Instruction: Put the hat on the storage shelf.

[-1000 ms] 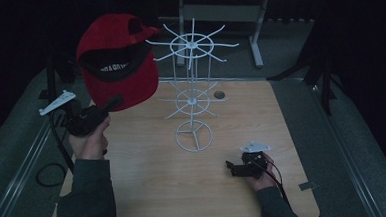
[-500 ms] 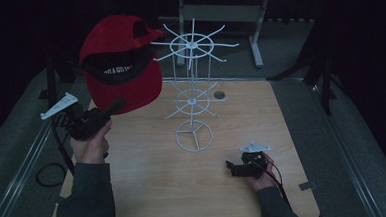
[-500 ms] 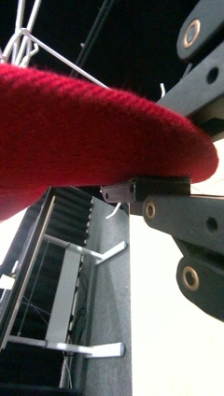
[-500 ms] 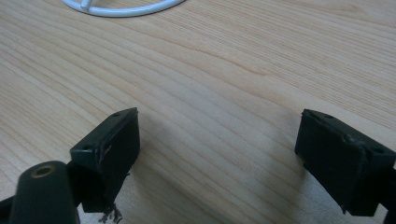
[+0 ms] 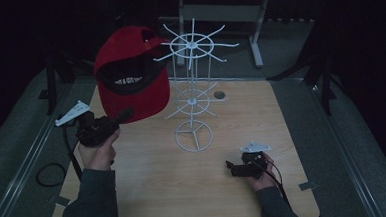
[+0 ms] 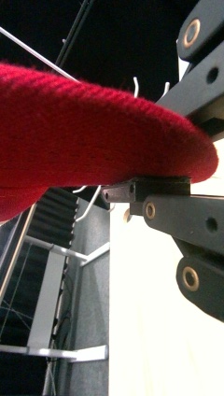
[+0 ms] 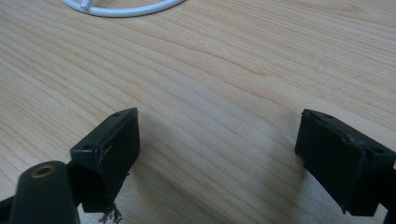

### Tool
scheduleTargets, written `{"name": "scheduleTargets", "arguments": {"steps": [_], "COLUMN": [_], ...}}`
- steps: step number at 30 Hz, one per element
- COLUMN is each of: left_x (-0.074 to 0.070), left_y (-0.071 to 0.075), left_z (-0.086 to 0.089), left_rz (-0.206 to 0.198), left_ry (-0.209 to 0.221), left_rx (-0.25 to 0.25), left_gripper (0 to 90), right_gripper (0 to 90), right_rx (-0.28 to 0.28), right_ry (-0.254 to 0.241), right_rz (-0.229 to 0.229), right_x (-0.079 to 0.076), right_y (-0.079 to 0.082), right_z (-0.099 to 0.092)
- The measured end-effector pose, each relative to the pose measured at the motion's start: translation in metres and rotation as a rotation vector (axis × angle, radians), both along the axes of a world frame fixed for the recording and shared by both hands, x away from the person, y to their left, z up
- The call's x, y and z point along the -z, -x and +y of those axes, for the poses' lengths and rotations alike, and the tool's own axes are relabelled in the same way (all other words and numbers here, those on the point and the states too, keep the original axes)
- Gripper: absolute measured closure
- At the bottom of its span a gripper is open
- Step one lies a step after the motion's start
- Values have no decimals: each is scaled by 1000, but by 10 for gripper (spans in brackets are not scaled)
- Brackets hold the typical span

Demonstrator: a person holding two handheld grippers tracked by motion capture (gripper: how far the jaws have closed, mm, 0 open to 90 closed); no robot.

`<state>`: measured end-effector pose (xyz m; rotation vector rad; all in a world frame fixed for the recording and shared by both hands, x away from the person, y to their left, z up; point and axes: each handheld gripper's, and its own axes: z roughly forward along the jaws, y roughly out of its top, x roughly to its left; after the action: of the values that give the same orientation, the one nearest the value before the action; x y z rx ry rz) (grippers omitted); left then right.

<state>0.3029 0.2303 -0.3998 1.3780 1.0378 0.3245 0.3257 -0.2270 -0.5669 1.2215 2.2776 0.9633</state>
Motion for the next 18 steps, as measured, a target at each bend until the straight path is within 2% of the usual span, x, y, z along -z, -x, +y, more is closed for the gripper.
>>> {"name": "scheduleTargets", "arguments": {"steps": [12,18], "left_x": [21,28], "left_y": [1,2], "left_z": [-7,-12], "left_rz": [38,47], "left_ry": [-22,-65], "left_rx": [0,-11], "left_gripper": [851,849], "right_gripper": [137,137], "right_rx": [0,-1], "right_ry": [0,1], "right_rz": [0,-2], "right_x": [0,0], "right_y": [0,0], "right_z": [0,0]}}
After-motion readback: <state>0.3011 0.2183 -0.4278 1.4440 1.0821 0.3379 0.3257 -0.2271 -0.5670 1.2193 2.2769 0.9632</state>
